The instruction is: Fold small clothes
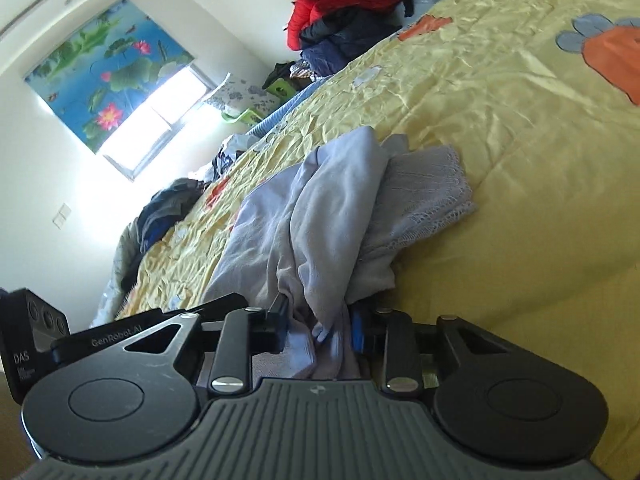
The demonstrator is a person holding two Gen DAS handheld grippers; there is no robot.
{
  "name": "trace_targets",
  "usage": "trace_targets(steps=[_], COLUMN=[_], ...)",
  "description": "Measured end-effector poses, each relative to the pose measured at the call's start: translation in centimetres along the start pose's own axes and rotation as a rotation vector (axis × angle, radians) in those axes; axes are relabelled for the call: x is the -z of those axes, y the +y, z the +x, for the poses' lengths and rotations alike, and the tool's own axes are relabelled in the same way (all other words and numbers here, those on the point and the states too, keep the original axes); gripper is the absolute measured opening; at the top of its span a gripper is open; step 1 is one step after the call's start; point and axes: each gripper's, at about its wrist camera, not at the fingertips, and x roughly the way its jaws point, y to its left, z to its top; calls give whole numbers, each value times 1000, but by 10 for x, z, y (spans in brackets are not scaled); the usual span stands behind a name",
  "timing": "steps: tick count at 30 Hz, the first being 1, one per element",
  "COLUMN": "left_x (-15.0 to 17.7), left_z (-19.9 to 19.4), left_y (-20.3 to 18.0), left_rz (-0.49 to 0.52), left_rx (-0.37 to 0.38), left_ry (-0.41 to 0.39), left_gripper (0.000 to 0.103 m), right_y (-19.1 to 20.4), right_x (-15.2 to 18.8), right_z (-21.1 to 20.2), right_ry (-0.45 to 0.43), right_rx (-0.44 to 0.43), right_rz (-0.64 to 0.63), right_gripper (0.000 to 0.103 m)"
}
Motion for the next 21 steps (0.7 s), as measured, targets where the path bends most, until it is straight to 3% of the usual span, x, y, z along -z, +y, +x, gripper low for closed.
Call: trace_targets(steps=[7, 11, 14, 15, 16, 18, 21], left_x=[-7, -11, -9, -8, -6, -2, 8], left_z=[-19, -27, -24, -25, -27, -34, -46], left_y=[4, 17, 23, 23, 21, 16, 7], left_rz=[35, 18, 3, 6, 19, 44, 106], left_rx=[-52, -82, -94, -106, -127, -170, -221], left_ry=[-43, -29, 4, 4, 1, -11, -33], left_gripper=[18, 18, 28, 37, 54, 78, 79], right_y=[4, 20, 24, 24, 24, 30, 51], right_x=[5, 10, 14, 14, 14, 15, 21], right_z=[7, 17, 20, 19, 16, 9, -11], right_ry=[6, 25, 23, 28, 30, 33, -13], right_rx=[-75, -85, -35, -28, -24, 0, 96], right_rz=[74, 32, 13, 12, 6, -35, -193], right_gripper=[27, 27, 30, 31, 32, 37, 40])
